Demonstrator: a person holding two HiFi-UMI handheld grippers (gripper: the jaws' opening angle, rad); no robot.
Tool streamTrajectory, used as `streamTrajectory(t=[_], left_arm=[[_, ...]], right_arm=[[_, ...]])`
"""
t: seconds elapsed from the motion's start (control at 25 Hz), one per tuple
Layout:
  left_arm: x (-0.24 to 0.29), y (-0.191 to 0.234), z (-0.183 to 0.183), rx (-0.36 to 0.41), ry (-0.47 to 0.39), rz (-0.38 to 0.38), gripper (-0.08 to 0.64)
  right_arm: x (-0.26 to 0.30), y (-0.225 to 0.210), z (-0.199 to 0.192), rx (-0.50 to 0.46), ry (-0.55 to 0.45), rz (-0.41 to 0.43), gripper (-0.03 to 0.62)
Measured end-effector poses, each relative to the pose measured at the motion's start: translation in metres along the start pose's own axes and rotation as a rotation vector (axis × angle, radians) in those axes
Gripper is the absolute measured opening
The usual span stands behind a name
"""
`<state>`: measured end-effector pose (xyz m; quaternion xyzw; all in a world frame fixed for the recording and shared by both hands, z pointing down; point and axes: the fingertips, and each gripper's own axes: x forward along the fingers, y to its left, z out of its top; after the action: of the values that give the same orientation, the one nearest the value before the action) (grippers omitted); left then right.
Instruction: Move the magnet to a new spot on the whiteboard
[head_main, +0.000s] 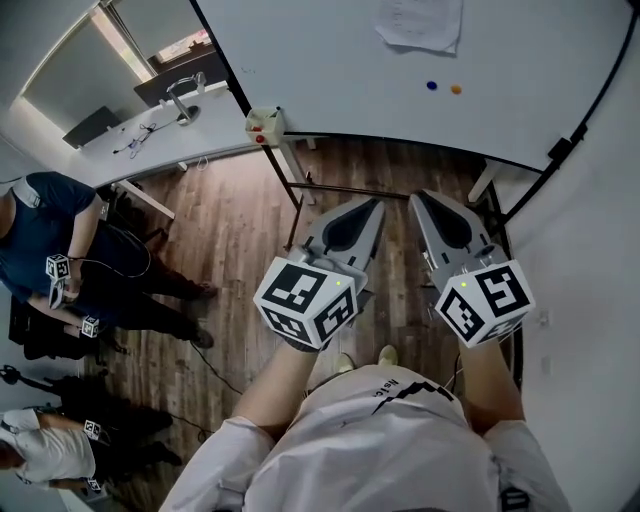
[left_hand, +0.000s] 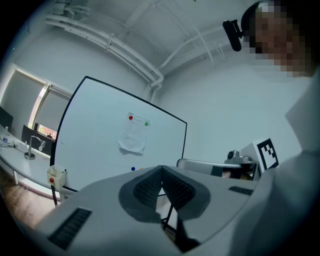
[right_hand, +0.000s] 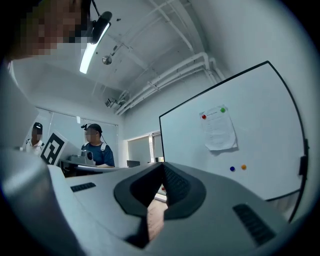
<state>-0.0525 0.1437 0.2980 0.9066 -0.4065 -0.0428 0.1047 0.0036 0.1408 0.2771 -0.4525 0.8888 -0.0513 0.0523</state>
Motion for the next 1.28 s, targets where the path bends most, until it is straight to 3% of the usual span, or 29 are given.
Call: streamTrajectory(t=[0.36, 0.8, 1.28], left_arm=[[0.012, 0.009, -0.001, 0.014, -0.018, 0.055, 0.011], [0.039, -0.019, -0.004, 0.033, -0.023, 0.057, 0.011], [0.059, -0.004, 0.0, 0.092, -0.025, 0.05, 0.011]], right_arm=[[-0.009, -0.034, -0.004, 0.021, -0.014, -0.029, 0.012], [-0.02, -0.057, 0.006, 0.0, -0.032, 0.005, 0.012], [0.0, -0.07, 0.004, -0.005, -0.038, -0.021, 0.012]])
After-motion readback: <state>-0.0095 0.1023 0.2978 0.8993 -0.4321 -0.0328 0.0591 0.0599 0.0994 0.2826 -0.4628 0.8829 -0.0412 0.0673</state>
